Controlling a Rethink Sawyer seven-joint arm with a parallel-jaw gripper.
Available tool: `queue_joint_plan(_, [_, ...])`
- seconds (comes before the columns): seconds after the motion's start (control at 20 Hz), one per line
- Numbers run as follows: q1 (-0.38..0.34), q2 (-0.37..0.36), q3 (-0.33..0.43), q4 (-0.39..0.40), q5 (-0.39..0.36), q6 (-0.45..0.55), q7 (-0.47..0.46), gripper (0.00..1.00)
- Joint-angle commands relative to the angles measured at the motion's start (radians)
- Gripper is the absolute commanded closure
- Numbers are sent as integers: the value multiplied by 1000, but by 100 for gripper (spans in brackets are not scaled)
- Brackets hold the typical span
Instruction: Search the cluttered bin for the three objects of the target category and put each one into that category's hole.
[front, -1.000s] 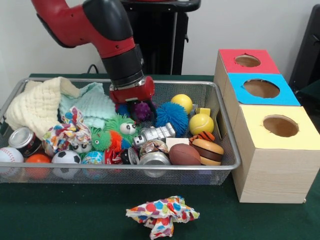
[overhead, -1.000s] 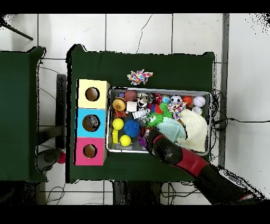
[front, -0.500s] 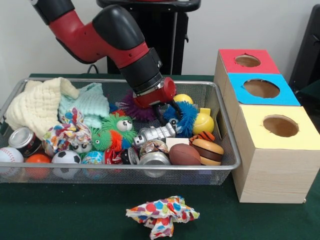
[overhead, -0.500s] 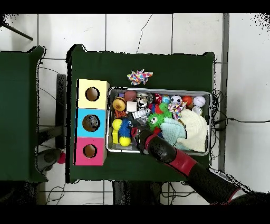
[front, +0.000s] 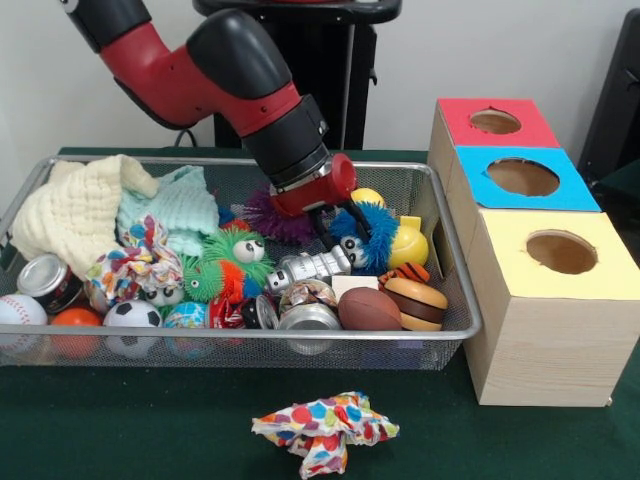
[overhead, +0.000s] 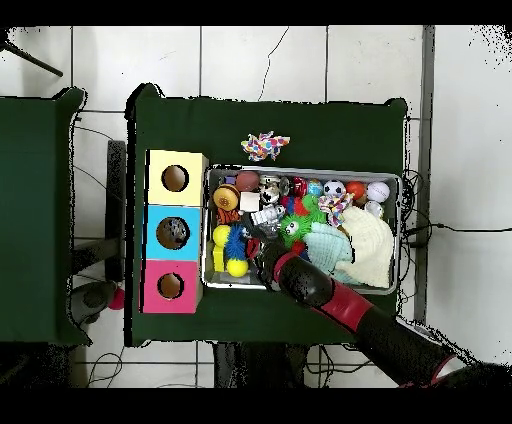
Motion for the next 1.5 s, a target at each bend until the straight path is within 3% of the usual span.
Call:
queue_joint_plan(0.05, [117,-34,-60,-48,-46,150,33,0])
queue_joint_plan(0.25, [157,-89,-97,-62,-65,226,-18,0])
queue_joint_plan(0.35, [237,-189,-203,-91,-99,297,-65,0])
queue_joint_plan(0.4, [300,-241,-280,-129,-153,327,-115,0])
queue_joint_plan(0.5, [344,-261,-337,-163,-211,349,-146,0])
queue_joint_plan(0.6, [358,-264,-361,-175,-236,328,-116,0])
queue_joint_plan(1.2, [420,-294,-393,-257,-442,286,-89,0])
queue_joint_plan(1.5, [421,-284,-399,-269,-472,241,-22,0])
